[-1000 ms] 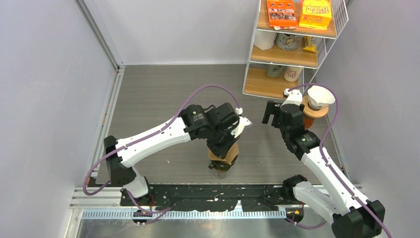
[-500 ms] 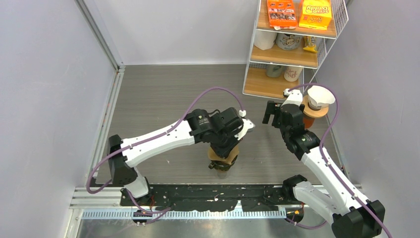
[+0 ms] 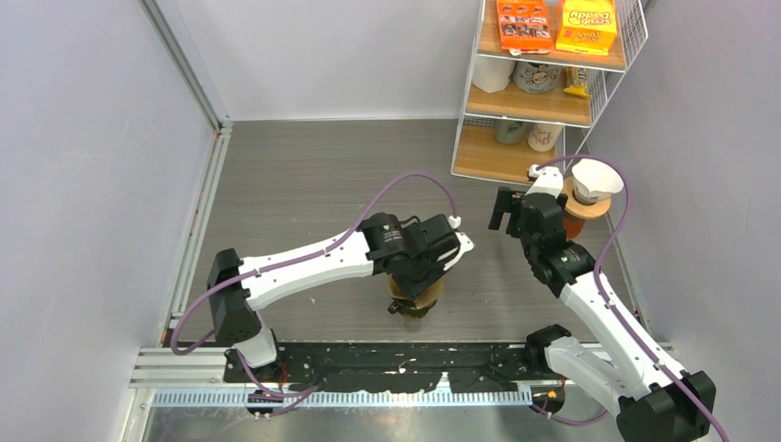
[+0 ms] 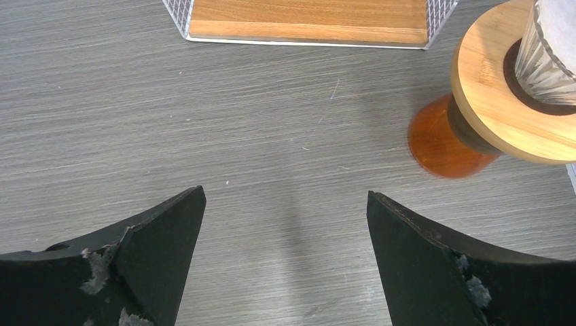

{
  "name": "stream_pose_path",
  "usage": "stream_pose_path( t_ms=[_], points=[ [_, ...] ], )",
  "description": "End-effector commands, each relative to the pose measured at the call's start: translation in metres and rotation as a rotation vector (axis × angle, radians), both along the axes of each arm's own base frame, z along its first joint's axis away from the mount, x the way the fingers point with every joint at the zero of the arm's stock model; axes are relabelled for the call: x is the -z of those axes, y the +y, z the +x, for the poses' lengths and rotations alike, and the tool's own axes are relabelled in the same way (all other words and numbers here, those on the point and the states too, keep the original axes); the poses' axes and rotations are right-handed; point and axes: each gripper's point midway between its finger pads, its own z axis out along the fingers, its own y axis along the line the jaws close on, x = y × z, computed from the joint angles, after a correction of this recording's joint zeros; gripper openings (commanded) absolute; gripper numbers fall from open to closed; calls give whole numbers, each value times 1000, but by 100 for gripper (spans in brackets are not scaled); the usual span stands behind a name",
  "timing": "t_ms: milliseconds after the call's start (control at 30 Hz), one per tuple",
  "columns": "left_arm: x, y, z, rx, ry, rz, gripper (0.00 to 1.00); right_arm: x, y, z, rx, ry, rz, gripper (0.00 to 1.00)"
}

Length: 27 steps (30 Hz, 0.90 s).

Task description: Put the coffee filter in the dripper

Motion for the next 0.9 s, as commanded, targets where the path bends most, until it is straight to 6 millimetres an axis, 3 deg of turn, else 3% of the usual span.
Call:
stream_pose_path(
  t_ms=[0, 467, 867],
  points=[
    [2, 3, 7, 15, -85, 30, 0, -9, -5, 3, 28, -35, -4, 95],
    [5, 1, 10, 31, -132, 31, 4, -10, -7, 3, 36, -37, -9, 95],
    [6, 2, 7, 44, -120, 38, 23, -18, -13, 0, 63, -74, -5, 95]
  ],
)
